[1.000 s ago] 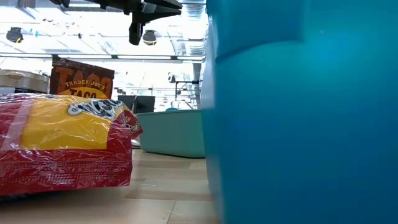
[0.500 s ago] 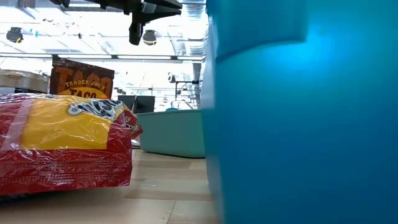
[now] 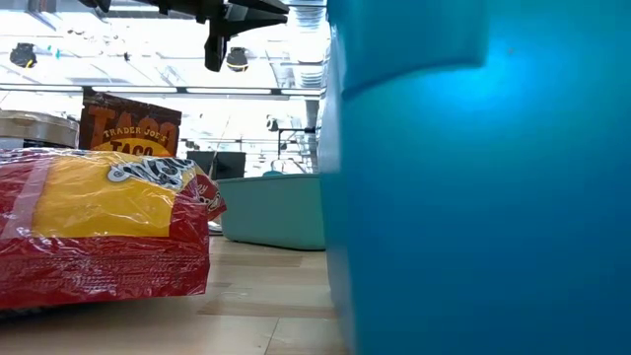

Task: Pick & Place Food Item
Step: Put the yellow seasoning bottle into the blue bin

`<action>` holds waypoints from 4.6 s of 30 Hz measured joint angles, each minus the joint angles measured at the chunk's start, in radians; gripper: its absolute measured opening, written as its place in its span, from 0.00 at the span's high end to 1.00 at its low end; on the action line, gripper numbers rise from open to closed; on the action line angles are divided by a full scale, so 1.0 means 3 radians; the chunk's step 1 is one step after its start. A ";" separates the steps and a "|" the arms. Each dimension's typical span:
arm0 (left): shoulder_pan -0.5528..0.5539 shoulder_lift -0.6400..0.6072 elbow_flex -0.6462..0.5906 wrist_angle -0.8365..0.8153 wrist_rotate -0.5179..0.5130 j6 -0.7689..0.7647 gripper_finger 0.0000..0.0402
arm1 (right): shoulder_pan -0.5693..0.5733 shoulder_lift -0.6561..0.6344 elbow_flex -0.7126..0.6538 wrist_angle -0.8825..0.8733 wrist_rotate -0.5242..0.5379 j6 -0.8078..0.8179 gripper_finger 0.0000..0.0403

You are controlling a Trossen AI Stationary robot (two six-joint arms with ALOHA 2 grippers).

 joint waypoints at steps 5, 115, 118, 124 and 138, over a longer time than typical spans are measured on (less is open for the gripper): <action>0.0000 0.0000 0.0000 0.0000 -0.0005 0.0000 0.91 | 0.0070 0.0004 -0.0060 0.0178 0.0061 0.0001 0.48; 0.0000 0.0000 0.0001 0.0024 0.0003 0.0001 0.91 | -0.0075 0.1029 -0.0567 0.0687 -0.0429 -0.0231 0.38; 0.0000 0.0000 0.0001 0.0024 0.0001 0.0000 0.91 | -0.0090 0.1029 -0.0567 0.0686 -0.0492 -0.0310 0.38; 0.0000 0.0000 0.0001 0.0024 -0.0001 0.0001 0.91 | -0.0115 0.1029 -0.0567 0.0685 -0.0500 -0.0320 0.38; 0.0000 0.0000 0.0001 0.0023 -0.0014 0.0001 0.91 | -0.0117 0.1029 -0.0567 0.0687 -0.0498 -0.0351 0.38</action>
